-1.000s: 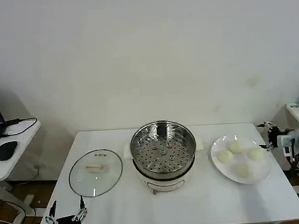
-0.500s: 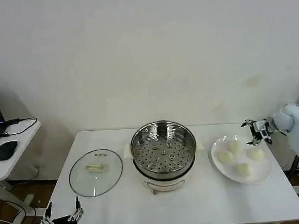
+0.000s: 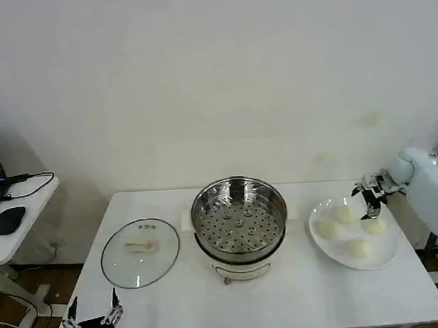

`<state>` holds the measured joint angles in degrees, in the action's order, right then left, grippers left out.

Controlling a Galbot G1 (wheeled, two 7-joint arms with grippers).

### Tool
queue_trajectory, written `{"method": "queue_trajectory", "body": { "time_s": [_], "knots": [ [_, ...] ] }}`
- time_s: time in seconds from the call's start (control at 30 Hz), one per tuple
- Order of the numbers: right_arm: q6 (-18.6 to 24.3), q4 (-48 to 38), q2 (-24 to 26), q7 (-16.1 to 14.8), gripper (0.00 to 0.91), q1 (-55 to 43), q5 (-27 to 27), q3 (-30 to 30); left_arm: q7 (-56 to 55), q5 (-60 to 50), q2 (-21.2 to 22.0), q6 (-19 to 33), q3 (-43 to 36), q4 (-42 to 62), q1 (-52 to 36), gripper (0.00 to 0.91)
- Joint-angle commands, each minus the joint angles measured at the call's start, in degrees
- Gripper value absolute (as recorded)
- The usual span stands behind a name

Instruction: Take steamed baozi put them in steamer then cover it.

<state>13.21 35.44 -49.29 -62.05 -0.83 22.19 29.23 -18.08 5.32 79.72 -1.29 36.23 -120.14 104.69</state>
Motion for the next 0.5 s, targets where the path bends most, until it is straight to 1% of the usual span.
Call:
{"method": "queue_trajectory", "body": {
  "time_s": [0.03,0.1,0.5],
  "knots": [
    [-0.13,-4.07,-2.38,-1.86,0.907,-1.44,-0.41,1.51,0.02,0.01,0.02,0.01,0.07,0.06,0.04,0.907],
    [0.21,-5.48,-3.28,-1.66,0.907,-1.46,0.9,0.75,0.05,0.01,0.04,0.08,0.15,0.04,0.15,0.907],
    [0.59,-8.02,-5.71,-0.12,0.907,-0.05,3.72,-0.95,0.07,0.04,0.22,1.05,0.34,0.45,0.33,0.907]
  ]
}}
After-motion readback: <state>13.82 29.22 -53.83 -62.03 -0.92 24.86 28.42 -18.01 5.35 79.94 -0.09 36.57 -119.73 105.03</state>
